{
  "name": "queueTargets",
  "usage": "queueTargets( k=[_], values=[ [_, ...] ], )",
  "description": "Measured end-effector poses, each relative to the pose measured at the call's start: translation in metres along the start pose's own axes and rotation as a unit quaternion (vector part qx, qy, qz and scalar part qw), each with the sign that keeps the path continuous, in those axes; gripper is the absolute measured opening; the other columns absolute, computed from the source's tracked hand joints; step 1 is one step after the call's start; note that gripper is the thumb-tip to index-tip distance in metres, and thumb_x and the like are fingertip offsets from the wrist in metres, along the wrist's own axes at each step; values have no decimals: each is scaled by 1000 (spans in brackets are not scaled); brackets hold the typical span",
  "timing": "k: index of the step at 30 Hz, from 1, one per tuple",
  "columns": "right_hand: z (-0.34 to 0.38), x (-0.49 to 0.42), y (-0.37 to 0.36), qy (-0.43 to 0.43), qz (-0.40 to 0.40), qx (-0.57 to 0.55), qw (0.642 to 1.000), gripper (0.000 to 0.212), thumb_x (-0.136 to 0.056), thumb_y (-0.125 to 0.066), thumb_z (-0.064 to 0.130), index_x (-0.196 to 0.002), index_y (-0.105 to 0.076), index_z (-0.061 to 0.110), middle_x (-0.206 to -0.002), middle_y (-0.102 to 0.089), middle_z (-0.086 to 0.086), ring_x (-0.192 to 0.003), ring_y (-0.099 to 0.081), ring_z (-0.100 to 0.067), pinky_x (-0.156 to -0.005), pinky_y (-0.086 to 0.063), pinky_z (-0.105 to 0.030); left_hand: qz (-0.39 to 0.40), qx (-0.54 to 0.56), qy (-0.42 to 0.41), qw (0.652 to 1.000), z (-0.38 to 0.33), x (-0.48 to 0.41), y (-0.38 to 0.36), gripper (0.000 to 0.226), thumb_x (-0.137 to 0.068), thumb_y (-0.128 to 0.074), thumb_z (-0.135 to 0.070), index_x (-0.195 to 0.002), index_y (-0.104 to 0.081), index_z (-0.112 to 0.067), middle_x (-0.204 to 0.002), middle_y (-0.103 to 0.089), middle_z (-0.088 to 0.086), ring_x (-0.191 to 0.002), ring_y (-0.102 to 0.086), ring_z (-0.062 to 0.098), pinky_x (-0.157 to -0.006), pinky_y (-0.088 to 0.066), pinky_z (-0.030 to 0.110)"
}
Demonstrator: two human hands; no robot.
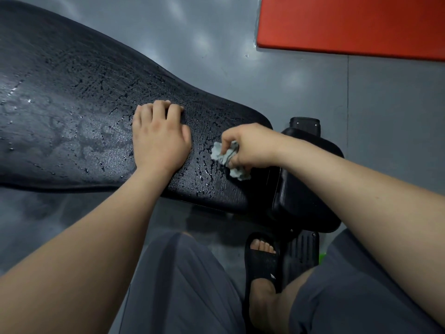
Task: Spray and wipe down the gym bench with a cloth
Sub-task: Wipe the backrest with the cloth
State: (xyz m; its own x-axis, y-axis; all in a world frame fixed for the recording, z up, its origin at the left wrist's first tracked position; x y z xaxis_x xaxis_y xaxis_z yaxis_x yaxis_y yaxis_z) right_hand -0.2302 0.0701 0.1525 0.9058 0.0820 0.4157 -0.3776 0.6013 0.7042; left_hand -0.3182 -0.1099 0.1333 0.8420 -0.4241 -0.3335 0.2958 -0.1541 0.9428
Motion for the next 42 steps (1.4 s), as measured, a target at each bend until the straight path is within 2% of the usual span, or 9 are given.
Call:
queueTargets(
  k=[4, 10, 13, 19, 25, 30, 34, 36, 42],
  values=[
    [11, 10, -19, 5, 193, -20, 981, 26, -80, -82, 11, -97, -75, 29, -85, -78, 1, -75, -76, -20, -76, -64, -36, 1, -3, -2, 1000, 1, 0, -1, 38, -90, -43, -30, -120, -62, -16, -126, -57, 13, -118, -47, 38, -113, -32, 51],
    [14, 6, -8, 30, 93, 56, 994, 26, -80, -77, 14, -95, -78, 35, -76, -74, 13, -63, -71, -5, -70, -61, -27, 1, -3, 1, 1000, 1, 0, -1, 39, -90, -42, -31, -120, -62, -17, -126, -57, 12, -119, -47, 38, -114, -31, 51],
    [27, 7, -28, 56, 147, 49, 986, 27, -77, -81, 16, -99, -78, 33, -75, -75, 10, -59, -68, -3, -61, -54, -16, -1, -1, 1, 1000, 0, 1, -1, 38, -89, -43, -31, -119, -62, -16, -125, -57, 13, -118, -47, 38, -114, -32, 51],
    [3, 21, -19, -53, 279, 154, 946, 26, -77, -78, -1, -90, -81, 22, -75, -77, 2, -64, -73, -12, -71, -63, -30, 3, 3, 2, 1000, 1, 0, -1, 40, -89, -43, -31, -120, -63, -16, -126, -57, 12, -119, -47, 38, -115, -30, 51],
    [21, 16, -32, 5, 229, 89, 969, 29, -79, -69, 0, -90, -80, 24, -70, -76, 2, -66, -75, -16, -66, -62, -28, 1, -2, 2, 1000, 1, 0, -2, 38, -89, -43, -31, -119, -62, -16, -126, -57, 12, -118, -47, 38, -115, -30, 51],
    [-9, 22, -18, -73, 281, 188, 938, 25, -72, -83, 2, -86, -81, 22, -77, -77, 4, -73, -76, -16, -73, -64, -32, -1, 0, 1, 1000, 1, 0, -1, 39, -90, -43, -31, -120, -63, -16, -127, -57, 11, -118, -48, 38, -116, -30, 50],
    [-17, 13, 12, -52, 84, 145, 984, 27, -77, -71, 4, -81, -79, 29, -66, -72, 13, -64, -69, -4, -70, -62, -29, 1, -4, 2, 1000, 1, -1, -2, 39, -90, -43, -32, -121, -62, -17, -127, -57, 11, -118, -47, 38, -115, -30, 50],
    [-16, 12, 16, -46, 40, 127, 990, 26, -80, -68, 3, -83, -78, 27, -63, -70, 12, -64, -66, -3, -69, -60, -27, 4, -2, 4, 1000, 1, -1, -2, 40, -90, -42, -32, -121, -62, -17, -127, -56, 12, -119, -47, 38, -115, -30, 51],
    [6, 20, -16, 1, 143, 122, 982, 19, -78, -72, 11, -77, -76, 29, -74, -73, 15, -71, -69, -5, -64, -59, -24, 5, -1, 4, 1000, 1, -1, -2, 38, -90, -46, -31, -122, -62, -17, -126, -56, 12, -118, -47, 38, -114, -31, 52]
  ],
)
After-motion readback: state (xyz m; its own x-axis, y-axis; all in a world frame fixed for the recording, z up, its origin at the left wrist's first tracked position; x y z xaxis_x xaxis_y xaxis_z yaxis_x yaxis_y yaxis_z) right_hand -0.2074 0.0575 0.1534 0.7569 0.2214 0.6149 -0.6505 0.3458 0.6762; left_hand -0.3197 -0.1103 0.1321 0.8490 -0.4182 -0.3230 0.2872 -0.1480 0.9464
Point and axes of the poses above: each hand's wrist, its own x-axis away from the middle knuckle, its own y-axis out of the back of the hand, z = x × y, the point moved 3 cm from there along -x, towards the middle knuckle
